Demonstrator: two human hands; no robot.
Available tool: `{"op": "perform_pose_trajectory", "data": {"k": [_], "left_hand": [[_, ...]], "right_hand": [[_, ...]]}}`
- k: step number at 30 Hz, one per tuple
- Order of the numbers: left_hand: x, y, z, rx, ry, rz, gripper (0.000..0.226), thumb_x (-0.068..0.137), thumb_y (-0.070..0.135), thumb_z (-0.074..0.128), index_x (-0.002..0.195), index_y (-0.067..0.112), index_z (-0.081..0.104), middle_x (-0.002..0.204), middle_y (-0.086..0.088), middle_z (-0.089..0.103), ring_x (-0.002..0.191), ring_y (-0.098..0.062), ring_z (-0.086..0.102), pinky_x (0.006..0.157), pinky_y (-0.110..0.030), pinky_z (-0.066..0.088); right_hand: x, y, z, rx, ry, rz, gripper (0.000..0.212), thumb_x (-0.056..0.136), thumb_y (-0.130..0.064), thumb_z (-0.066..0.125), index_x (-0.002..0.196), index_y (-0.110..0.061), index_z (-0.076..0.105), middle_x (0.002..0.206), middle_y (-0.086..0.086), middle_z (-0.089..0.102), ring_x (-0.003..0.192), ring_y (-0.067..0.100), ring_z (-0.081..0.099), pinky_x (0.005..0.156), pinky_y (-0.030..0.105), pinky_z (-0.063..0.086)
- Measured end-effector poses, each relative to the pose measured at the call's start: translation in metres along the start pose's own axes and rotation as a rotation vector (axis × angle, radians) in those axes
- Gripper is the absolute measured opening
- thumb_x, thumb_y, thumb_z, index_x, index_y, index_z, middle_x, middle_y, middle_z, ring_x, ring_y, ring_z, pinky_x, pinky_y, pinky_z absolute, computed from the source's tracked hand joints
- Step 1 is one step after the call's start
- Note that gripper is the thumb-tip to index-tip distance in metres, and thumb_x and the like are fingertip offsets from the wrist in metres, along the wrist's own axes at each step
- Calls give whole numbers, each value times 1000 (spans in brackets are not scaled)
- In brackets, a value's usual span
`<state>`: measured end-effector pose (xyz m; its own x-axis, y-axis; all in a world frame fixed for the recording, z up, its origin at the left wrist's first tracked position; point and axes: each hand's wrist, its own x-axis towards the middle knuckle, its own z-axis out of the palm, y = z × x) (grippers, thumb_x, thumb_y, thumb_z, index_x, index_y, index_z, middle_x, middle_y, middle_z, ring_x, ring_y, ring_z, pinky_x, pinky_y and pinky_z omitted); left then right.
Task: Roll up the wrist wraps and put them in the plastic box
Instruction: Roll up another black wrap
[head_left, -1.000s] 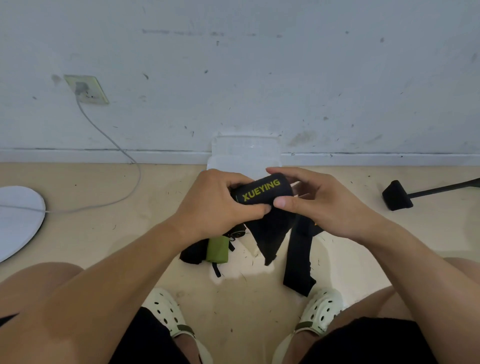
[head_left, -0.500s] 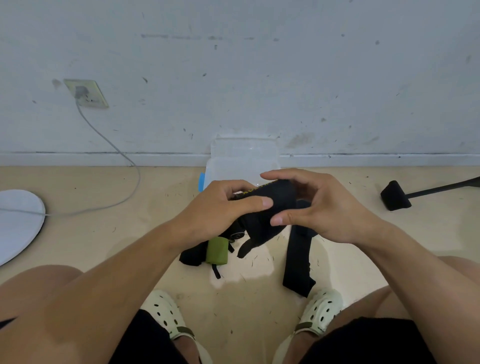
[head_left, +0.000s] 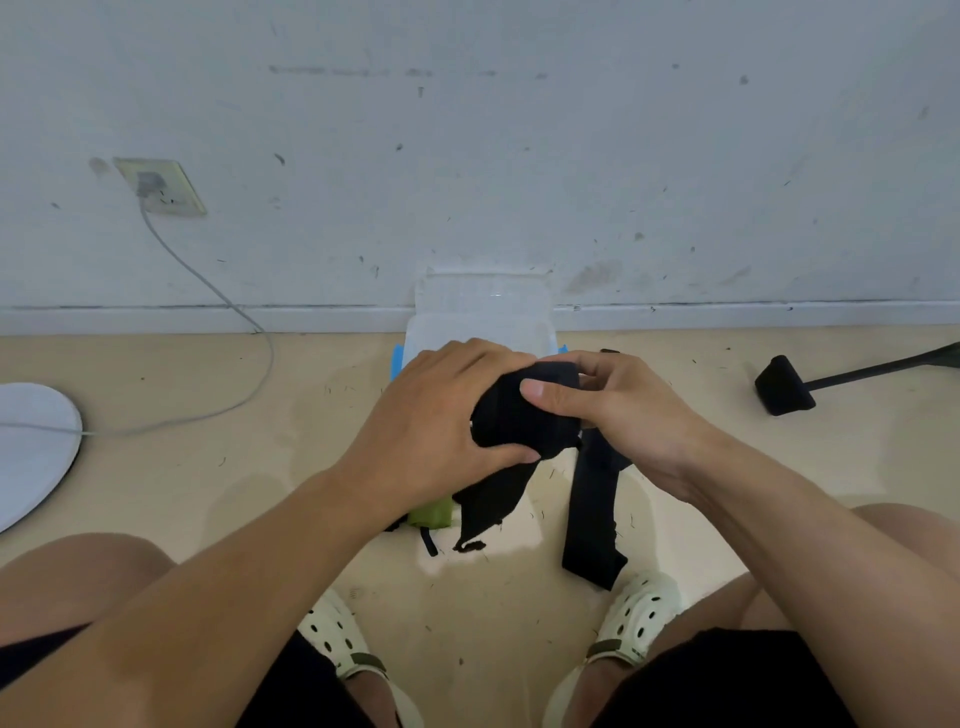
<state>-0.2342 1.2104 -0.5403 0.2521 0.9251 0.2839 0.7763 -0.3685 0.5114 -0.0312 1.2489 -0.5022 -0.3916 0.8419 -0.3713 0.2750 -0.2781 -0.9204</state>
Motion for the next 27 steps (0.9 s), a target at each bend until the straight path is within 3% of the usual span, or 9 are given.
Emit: {"op": "perform_pose_trajectory", "data": {"k": [5, 10, 14, 17, 20, 24, 27], "left_hand": [[0, 1, -2, -83, -11, -57, 65, 70, 55, 85, 129, 35, 65, 113, 21, 65, 103, 1, 58, 90, -22, 48], [2, 5, -3, -172, 57, -142, 58, 66, 50, 91, 118, 37, 70, 98, 19, 65, 95, -4, 63, 79, -18, 50], [1, 14, 0, -181, 129, -227, 54, 63, 56, 88, 109, 33, 71, 96, 19, 66, 92, -2, 63, 78, -18, 51], [-1, 20, 4, -211, 149, -303, 53, 65, 54, 88, 108, 30, 69, 97, 18, 69, 92, -2, 65, 80, -22, 53], [-1, 21, 8, -179, 164, -354, 55, 68, 52, 86, 114, 29, 66, 100, 17, 67, 91, -4, 64, 75, -18, 50], [-1, 22, 12, -135, 159, -341, 61, 73, 36, 89, 124, 23, 59, 111, 11, 64, 98, -7, 61, 75, -8, 41], [-3, 23, 14, -118, 210, -284, 54, 72, 29, 88, 117, 18, 60, 106, 9, 63, 93, -10, 59, 74, -16, 46]], "right_hand": [[0, 1, 1, -6, -1, 52, 29, 90, -33, 77, 115, -18, 75, 104, 7, 80, 94, 22, 78, 88, 32, 60], [-4, -4, 3, 46, 12, 51, 34, 90, -40, 74, 119, -24, 68, 96, -2, 79, 79, 8, 75, 60, 12, 49], [-5, 0, 8, 38, 25, 58, 47, 85, -43, 78, 127, -28, 60, 104, -5, 80, 94, 7, 76, 79, 17, 48], [-5, 3, 14, -48, 146, 17, 60, 77, -50, 83, 129, -36, 56, 111, -13, 75, 100, 1, 72, 73, 11, 48], [-4, 8, 20, -255, 295, -86, 64, 73, -56, 85, 128, -40, 56, 115, -22, 63, 102, -9, 62, 75, 9, 46], [-8, 10, 28, -284, 229, -67, 51, 75, -59, 82, 117, -38, 61, 103, -24, 68, 93, -21, 58, 69, 0, 44], [-8, 10, 28, -282, 190, -52, 60, 73, -62, 83, 122, -36, 60, 106, -24, 68, 95, -17, 61, 71, 6, 45]]}}
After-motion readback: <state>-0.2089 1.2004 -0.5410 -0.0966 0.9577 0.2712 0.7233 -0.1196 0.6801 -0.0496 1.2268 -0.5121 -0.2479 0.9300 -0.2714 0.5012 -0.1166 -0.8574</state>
